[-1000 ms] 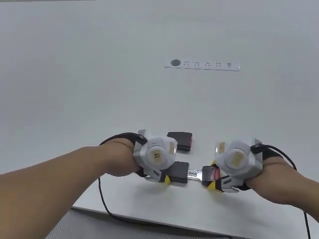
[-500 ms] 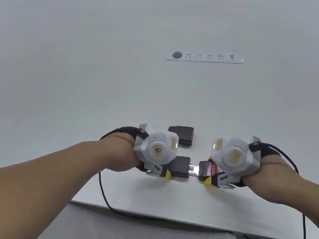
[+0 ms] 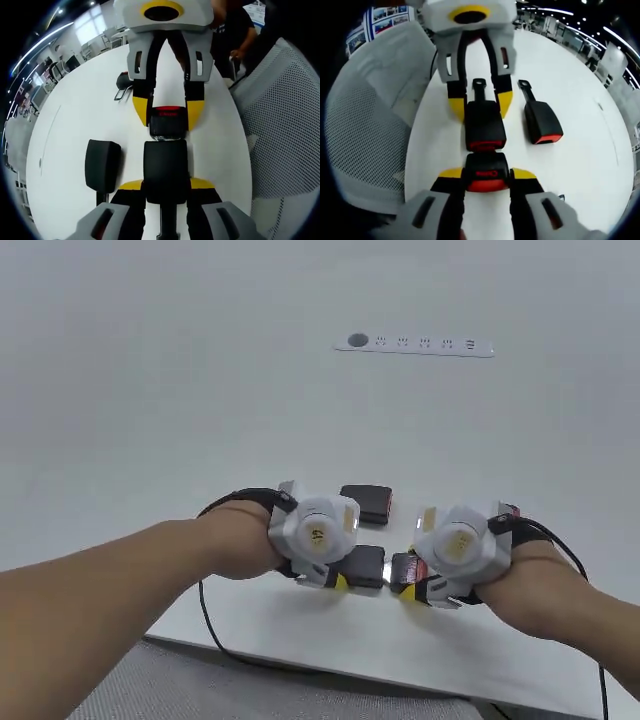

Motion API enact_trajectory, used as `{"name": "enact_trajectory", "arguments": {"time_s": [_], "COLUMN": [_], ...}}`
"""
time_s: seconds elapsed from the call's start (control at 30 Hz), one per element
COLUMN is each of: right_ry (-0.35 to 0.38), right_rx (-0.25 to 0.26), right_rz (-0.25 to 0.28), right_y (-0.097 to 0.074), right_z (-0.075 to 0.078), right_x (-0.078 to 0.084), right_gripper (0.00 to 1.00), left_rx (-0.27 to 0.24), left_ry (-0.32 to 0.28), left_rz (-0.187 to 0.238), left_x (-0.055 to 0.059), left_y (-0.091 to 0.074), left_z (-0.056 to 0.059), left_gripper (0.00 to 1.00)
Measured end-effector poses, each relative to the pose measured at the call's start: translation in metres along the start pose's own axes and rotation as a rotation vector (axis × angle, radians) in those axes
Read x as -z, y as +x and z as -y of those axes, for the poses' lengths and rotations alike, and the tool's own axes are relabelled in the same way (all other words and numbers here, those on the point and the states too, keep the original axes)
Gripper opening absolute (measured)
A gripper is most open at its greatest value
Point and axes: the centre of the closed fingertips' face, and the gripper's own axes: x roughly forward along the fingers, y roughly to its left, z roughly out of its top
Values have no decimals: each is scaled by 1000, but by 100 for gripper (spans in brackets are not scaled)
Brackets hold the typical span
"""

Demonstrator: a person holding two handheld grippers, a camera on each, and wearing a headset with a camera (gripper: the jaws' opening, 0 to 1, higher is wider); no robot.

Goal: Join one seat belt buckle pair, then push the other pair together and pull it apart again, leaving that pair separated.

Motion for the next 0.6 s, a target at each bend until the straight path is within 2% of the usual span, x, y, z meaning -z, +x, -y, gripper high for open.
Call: {"name": "enact_trajectory", "arguments": {"time_s": [0.03,0.07,0.1,0.13,0.33,0.47,0.6], "right_ry": [1,50,25,23,23,32,22], "right_rx": [0,0,2,3,2,5,7], "right_rz": [8,-36,-6,-3,-7,5,5], "right_y": [0,-1,0,0,2,1,1], "right_z": [0,-3,1,2,2,3,2], "right_x": [-2,7,3,3,4,3,2], "right_gripper": [33,33,33,33,33,33,33], "left_rx": [1,-1,0,-1,-1,-7,3], "left_ry": [1,-6,-3,-5,-2,-10,-4], "left_rz": [0,3,2,1,-2,13,2], "left_x": [0,-1,0,0,-1,0,0], "left_y": [0,0,0,0,-1,-2,-1], "left_z": [0,-1,-1,-1,-1,-1,-2], "left_gripper": [32,32,32,32,32,32,32]}}
